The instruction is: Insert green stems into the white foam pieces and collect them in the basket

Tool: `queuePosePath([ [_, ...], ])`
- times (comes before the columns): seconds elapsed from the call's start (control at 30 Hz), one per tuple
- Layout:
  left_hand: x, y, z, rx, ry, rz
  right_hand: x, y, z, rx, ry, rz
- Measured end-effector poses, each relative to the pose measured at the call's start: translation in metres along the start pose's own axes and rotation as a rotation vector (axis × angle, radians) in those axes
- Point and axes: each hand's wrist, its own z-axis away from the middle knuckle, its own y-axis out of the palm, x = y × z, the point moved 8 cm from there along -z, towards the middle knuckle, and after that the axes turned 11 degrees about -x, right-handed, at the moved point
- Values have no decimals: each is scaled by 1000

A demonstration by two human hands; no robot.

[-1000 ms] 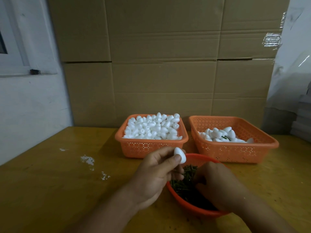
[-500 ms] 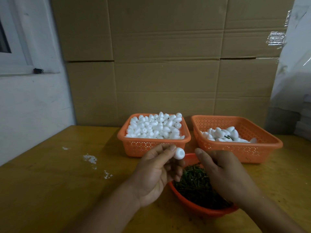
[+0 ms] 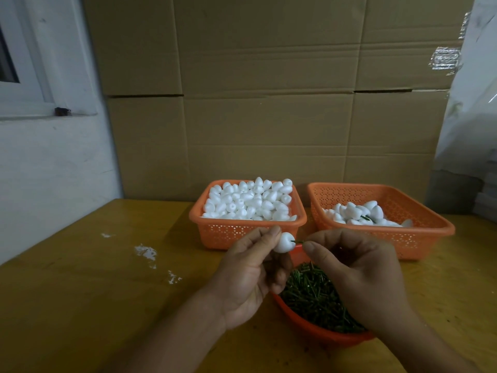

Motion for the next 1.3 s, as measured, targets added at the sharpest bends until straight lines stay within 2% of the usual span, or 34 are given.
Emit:
queuePosePath([
  [0.1,0,0,0,-6,8,-14,1,-1,2,0,-49,89],
  [0.33,-1,-1,1,-43,52,-57,15,1,6,-22,-317,366],
  [0.77,-7,2,3,-52,157,-99,10,0,5,-6,-200,321],
  [1.03,-10,1,3,19,159,-42,-2,1,3,35,-58,233],
  [1.3,-11,1,2,4,164,-22,3,2,7,-5,-87,191],
])
